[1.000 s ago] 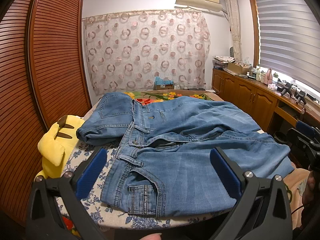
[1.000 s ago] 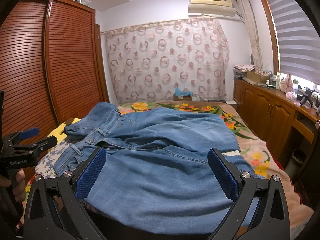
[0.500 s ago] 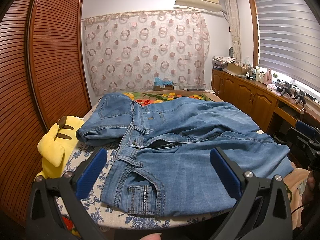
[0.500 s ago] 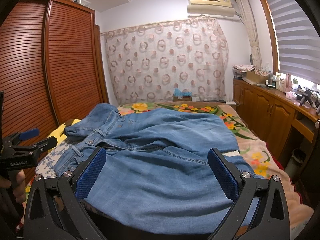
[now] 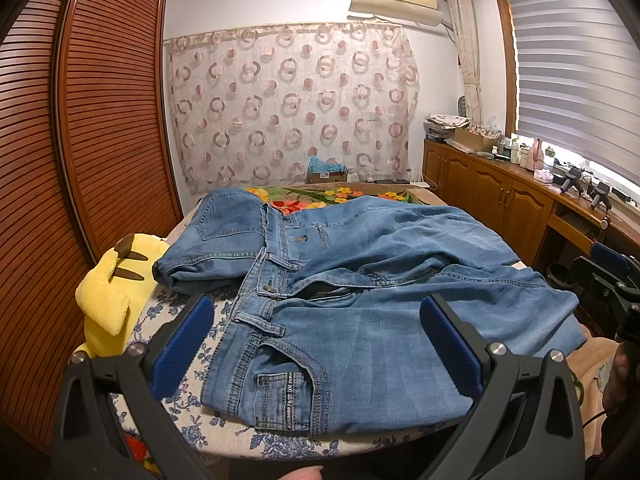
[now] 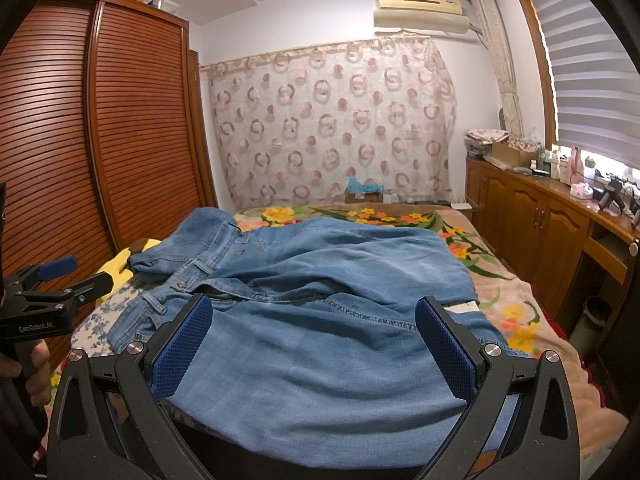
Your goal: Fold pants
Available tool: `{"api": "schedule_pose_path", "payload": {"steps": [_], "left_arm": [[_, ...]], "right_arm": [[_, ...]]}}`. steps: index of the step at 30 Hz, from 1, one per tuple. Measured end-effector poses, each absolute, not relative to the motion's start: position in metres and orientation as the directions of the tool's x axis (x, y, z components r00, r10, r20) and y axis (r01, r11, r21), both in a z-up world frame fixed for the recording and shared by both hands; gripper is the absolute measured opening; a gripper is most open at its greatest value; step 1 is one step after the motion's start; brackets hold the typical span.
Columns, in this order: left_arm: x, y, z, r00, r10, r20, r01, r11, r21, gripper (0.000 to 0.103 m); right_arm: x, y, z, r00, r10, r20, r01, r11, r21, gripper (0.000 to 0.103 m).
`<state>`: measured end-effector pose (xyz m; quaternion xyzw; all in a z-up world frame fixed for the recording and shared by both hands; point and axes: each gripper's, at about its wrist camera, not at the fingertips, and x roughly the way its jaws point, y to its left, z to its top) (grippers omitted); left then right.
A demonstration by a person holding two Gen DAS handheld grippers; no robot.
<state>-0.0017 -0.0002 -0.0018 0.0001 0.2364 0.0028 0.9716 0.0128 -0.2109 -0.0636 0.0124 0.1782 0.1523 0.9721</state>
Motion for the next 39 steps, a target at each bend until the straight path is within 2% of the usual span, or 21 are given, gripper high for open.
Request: {"api": "schedule_pose_path", "payload": {"steps": [39], "left_arm": [[-0.0011, -0.0054, 0.0019, 0.886, 0.002, -0.463, -0.003, 1.0, -0.001, 0.103]], "right_arm": [[0.0138, -0.2106, -0.0675, 0.89, 0.299, -0.344, -0.291, 0.954, 0.076, 0.103]]}}
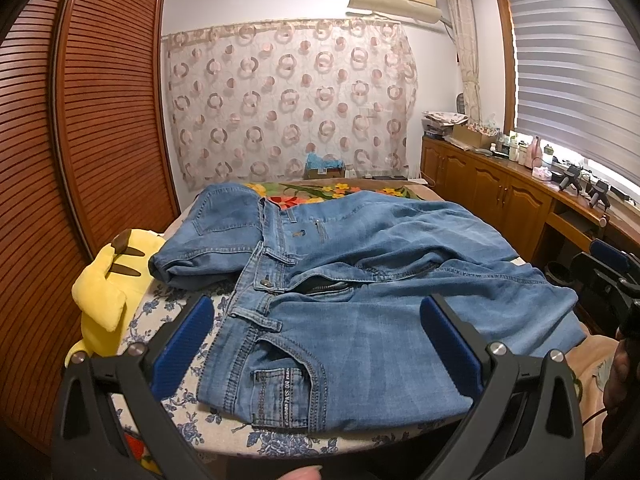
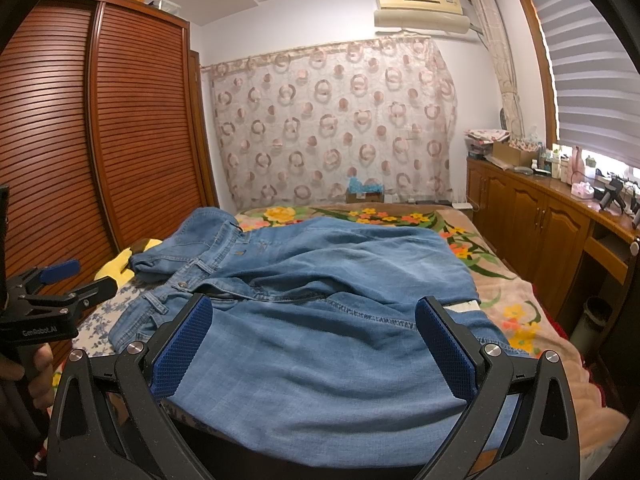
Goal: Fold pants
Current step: 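Move the left tool to the jeans waistband and close on it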
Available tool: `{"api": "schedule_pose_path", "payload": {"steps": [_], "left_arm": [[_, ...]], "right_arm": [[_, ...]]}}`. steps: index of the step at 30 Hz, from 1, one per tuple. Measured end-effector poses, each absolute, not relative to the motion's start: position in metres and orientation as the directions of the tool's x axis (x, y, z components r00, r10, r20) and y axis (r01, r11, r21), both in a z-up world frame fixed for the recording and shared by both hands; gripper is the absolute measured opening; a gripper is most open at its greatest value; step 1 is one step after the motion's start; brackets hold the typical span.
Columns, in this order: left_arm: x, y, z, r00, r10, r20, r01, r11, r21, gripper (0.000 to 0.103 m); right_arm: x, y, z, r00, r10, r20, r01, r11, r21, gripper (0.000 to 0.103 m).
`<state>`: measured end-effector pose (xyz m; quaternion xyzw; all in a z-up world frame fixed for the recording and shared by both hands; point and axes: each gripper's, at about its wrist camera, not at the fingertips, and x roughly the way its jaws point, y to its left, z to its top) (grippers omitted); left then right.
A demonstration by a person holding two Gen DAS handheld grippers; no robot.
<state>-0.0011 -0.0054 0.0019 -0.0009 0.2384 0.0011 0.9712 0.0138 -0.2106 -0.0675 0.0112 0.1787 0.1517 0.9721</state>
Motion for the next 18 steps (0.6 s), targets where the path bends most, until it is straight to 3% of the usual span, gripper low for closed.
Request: {"api": "schedule_pose_path", "payload": {"steps": [18], "left_arm": [[0.018, 0.061, -0.052, 0.81, 0.021, -0.586, -0.052, 0.998, -0.035, 0.103]], "right_arm": [[0.037, -0.258, -0.1, 0.854, 0.248, -0.458, -0.247, 0.967, 0.064, 0.102]]}}
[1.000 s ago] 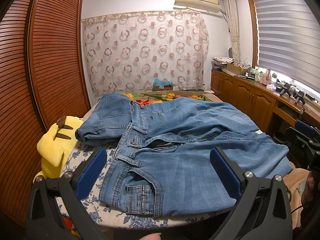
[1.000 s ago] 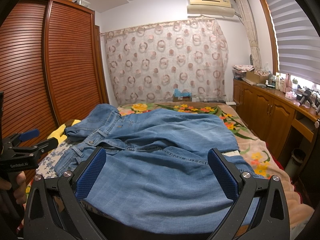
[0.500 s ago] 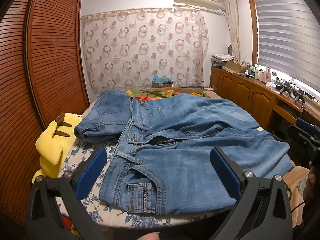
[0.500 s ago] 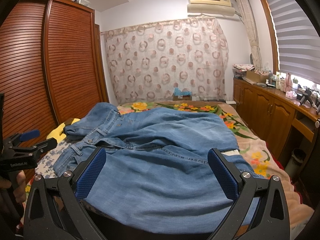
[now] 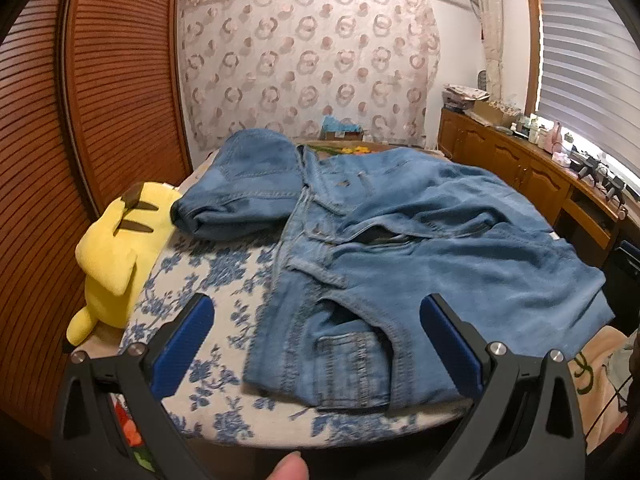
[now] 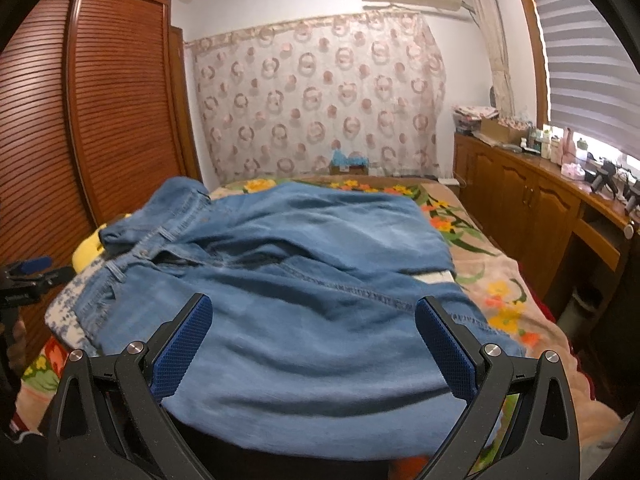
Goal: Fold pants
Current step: 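Move the left tool to the jeans waistband and close on it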
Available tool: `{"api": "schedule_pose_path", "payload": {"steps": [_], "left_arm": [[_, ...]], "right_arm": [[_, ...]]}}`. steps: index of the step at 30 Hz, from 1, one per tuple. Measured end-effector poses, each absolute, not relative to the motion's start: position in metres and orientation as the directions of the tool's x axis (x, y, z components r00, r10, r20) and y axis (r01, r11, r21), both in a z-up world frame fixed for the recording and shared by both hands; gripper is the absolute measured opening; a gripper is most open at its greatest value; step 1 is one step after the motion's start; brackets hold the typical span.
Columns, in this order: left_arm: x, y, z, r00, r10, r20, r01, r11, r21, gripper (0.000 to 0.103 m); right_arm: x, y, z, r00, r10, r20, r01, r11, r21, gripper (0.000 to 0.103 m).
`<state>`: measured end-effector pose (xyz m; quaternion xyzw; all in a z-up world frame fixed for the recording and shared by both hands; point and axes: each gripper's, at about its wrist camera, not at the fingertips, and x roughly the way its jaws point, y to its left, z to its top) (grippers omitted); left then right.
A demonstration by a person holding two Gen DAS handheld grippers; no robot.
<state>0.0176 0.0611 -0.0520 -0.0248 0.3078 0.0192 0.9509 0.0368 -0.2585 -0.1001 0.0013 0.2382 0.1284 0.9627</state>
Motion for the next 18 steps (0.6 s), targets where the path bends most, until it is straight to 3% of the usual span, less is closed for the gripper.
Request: {"api": "schedule_pose_path", "payload": {"steps": [13, 18], "left_arm": [[0.023, 0.103, -0.089, 0.761, 0.011, -0.649, -0.082, 0.993, -0.079, 0.103], [0.022, 0.113, -0.099, 0.745, -0.014, -0.666, -0.077, 0.991, -0.107, 0.092]], "right_arm": [[0.058, -0.261, -0.139, 0.794, 0.237, -0.56, -0.254, 0.966, 0.048, 0.096], [0.062, -0.258, -0.149, 0.772, 0.236, -0.59, -0.266, 0.963, 0.037, 0.092]]}}
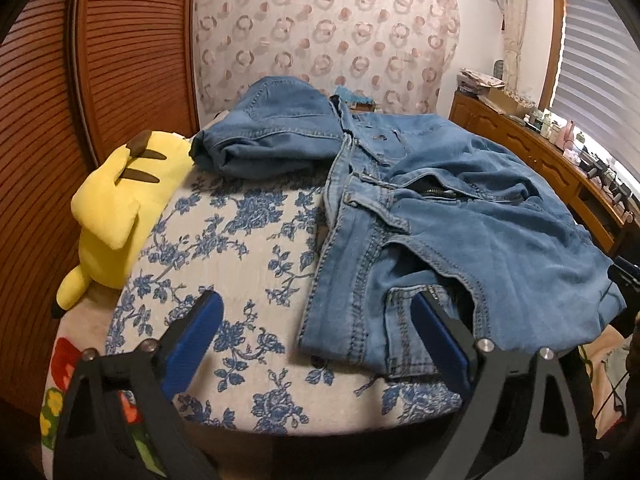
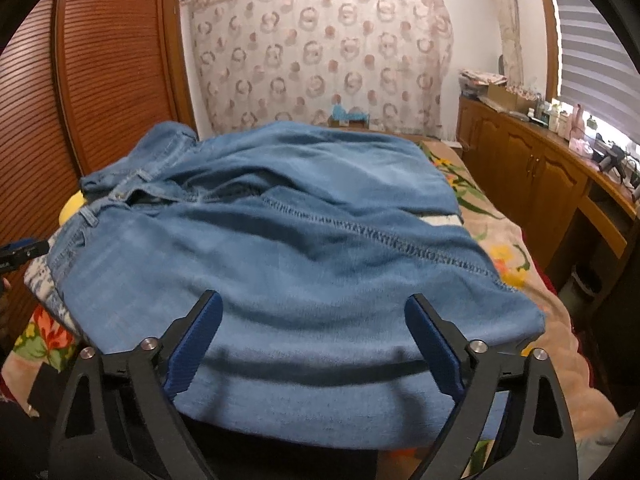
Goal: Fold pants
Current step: 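Move the left tool to the jeans waistband and close on it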
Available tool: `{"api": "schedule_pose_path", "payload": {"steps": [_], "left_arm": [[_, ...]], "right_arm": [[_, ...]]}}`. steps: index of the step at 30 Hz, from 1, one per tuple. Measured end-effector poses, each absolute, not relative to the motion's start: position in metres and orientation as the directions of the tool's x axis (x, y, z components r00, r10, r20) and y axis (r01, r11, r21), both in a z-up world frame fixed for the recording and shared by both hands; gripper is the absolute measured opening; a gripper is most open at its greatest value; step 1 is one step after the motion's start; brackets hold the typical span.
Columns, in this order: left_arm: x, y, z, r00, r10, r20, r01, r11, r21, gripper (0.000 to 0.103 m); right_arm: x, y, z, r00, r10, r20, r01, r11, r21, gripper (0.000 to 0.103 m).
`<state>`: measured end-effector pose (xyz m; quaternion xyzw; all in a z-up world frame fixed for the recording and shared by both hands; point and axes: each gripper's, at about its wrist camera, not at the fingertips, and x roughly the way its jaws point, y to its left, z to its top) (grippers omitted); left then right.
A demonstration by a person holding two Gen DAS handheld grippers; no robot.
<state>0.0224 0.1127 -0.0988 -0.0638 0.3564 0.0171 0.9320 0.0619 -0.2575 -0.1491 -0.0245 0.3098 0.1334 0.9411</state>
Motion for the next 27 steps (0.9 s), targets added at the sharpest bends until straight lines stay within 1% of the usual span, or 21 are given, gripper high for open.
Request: {"api": "schedule_pose_path", "payload": {"steps": [1, 2, 4, 7, 10, 13, 21, 23, 24, 25, 27], "left_arm": [[0.023, 0.113, -0.1, 0.746, -0.017, -0.666, -0.076, 0.991, -0.111, 0.088], [0.023, 0.115, -0.101, 0.744, -0.024, -0.668, -0.074, 0.99, -0.119, 0.086], [0.022, 0.118, -0.105, 0.74, -0.039, -0.672, -0.071, 0.988, -0.135, 0.077], [0.02, 0.119, -0.112, 0.728, -0.042, -0.685, -0.068, 0.989, -0.133, 0.068], [0.016, 0.119, -0.119, 0.717, -0.054, -0.695, -0.06, 0.988, -0.139, 0.062], [0.013, 0.118, -0.126, 0.718, -0.066, -0.693, -0.051, 0.988, -0.148, 0.059], [0.014, 0.108, -0.129, 0.725, -0.037, -0.687, -0.04, 0.995, -0.096, 0.059], [0.015, 0.106, -0.13, 0.73, -0.038, -0.682, -0.039, 0.995, -0.097, 0.057], [0.015, 0.106, -0.129, 0.734, -0.048, -0.678, -0.033, 0.994, -0.105, 0.049], [0.015, 0.106, -0.128, 0.735, -0.064, -0.675, -0.027, 0.992, -0.122, 0.039], [0.016, 0.105, -0.127, 0.733, -0.09, -0.675, -0.015, 0.989, -0.149, 0.03]], "right_arm": [[0.063, -0.256, -0.151, 0.769, 0.236, -0.595, -0.269, 0.962, 0.033, 0.09], [0.063, -0.255, -0.152, 0.766, 0.237, -0.598, -0.272, 0.962, 0.033, 0.089], [0.063, -0.254, -0.154, 0.76, 0.239, -0.604, -0.277, 0.96, 0.032, 0.087], [0.064, -0.251, -0.156, 0.758, 0.234, -0.609, -0.278, 0.96, 0.022, 0.087], [0.064, -0.248, -0.157, 0.755, 0.232, -0.613, -0.279, 0.96, 0.02, 0.086], [0.064, -0.248, -0.158, 0.751, 0.232, -0.618, -0.283, 0.959, 0.017, 0.086], [0.063, -0.249, -0.163, 0.743, 0.23, -0.629, -0.283, 0.959, 0.017, 0.086], [0.064, -0.25, -0.164, 0.741, 0.23, -0.631, -0.282, 0.959, 0.018, 0.086], [0.064, -0.249, -0.164, 0.741, 0.229, -0.632, -0.281, 0.959, 0.018, 0.086], [0.064, -0.25, -0.164, 0.74, 0.229, -0.633, -0.281, 0.959, 0.018, 0.085], [0.064, -0.25, -0.165, 0.739, 0.23, -0.633, -0.282, 0.959, 0.019, 0.085]]}}
